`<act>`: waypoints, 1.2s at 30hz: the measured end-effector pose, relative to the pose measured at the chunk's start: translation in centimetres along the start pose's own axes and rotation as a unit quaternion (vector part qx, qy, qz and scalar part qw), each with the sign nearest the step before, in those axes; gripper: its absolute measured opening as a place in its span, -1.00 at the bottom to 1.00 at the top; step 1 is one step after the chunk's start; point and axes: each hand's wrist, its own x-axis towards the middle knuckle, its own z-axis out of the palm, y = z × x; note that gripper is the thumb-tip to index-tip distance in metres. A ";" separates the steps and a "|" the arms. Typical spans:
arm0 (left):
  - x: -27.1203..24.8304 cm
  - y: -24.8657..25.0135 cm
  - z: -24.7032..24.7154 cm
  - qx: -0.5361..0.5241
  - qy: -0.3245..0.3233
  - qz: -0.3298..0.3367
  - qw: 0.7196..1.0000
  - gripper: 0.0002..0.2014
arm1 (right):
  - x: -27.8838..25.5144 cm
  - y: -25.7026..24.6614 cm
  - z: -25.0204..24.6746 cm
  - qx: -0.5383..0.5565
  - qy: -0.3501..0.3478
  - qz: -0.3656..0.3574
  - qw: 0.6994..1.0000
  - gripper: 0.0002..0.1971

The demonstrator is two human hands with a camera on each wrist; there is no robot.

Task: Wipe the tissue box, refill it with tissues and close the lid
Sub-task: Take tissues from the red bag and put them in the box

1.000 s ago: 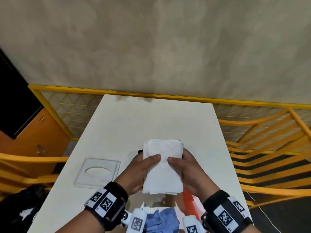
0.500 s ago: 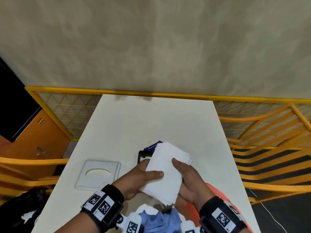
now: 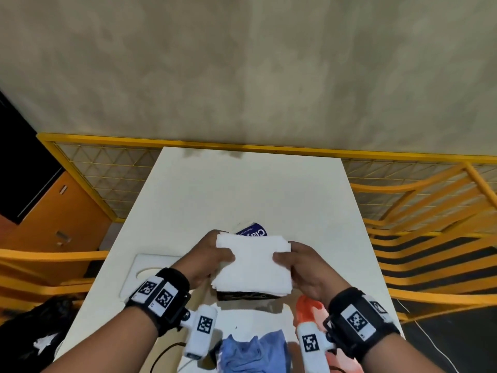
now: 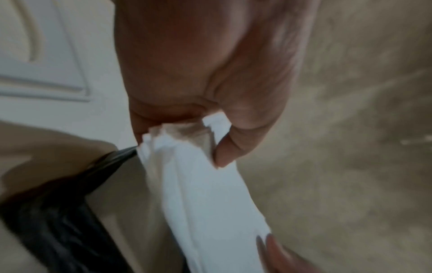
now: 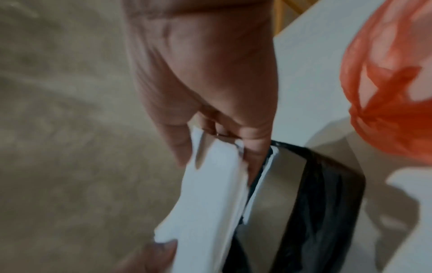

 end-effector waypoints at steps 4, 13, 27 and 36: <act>1.2 -0.2 0.8 0.221 0.042 0.031 0.974 -0.33 | 1.3 0.6 0.4 -0.237 0.117 -0.037 0.964 -0.75; 2.3 -0.9 0.7 0.486 0.087 0.115 0.862 -0.57 | 2.2 0.4 0.4 -0.523 0.137 -0.098 0.836 -0.76; 3.4 -3.9 3.6 0.771 -0.037 0.104 0.627 -0.57 | 5.4 4.9 0.7 -0.810 0.027 -0.101 0.576 -0.52; 2.9 -2.9 3.7 0.754 -0.022 0.103 0.649 -0.64 | 2.4 1.9 -0.2 -0.567 0.047 -0.186 0.801 -0.69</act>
